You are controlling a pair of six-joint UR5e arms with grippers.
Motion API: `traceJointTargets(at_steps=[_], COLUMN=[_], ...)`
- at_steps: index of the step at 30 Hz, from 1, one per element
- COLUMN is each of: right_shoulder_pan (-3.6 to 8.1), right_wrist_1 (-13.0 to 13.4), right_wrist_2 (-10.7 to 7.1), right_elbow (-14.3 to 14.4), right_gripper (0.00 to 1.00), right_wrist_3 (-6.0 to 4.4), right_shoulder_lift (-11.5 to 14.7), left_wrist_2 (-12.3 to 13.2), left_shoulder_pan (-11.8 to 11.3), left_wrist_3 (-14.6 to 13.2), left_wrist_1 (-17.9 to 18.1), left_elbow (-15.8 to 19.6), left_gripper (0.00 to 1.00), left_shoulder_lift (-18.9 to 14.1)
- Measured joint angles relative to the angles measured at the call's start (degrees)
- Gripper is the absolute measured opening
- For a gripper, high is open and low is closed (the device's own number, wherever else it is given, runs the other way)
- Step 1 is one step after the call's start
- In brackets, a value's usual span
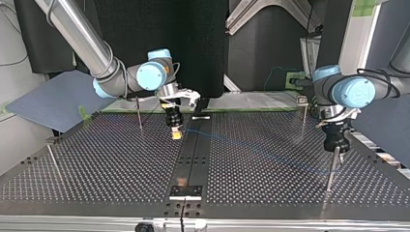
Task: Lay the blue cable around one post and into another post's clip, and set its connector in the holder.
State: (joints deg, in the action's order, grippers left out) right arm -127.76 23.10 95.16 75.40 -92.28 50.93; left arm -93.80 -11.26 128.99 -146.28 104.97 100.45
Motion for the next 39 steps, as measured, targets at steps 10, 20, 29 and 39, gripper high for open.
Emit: traceJointTargets(at_steps=[10,20,29,39], right_shoulder_pan=[0.93,4.56,9.72,15.43], right_wrist_1=[5.04,8.53,13.67,18.2], right_wrist_2=[-0.02,0.11,-0.98,-3.02], right_elbow=[5.54,11.8,17.07,22.79], right_gripper=[0.0,0.0,0.0,0.0], right_wrist_3=[0.0,-0.98,-2.59,-3.65], right_shoulder_lift=[-0.03,-0.01,0.9,0.97], left_wrist_2=[-0.12,-0.12,-1.51,-0.33], left_shoulder_pan=[0.49,0.84,0.85,1.2], left_wrist_3=[0.51,1.14,0.96,0.05], left_wrist_1=[-1.84,-2.06,-2.11,-1.63], left_elbow=[-0.04,-0.05,-0.05,-0.05], left_gripper=[1.0,1.0,1.0,1.0], left_shoulder_lift=[0.0,0.02,0.16,2.62])
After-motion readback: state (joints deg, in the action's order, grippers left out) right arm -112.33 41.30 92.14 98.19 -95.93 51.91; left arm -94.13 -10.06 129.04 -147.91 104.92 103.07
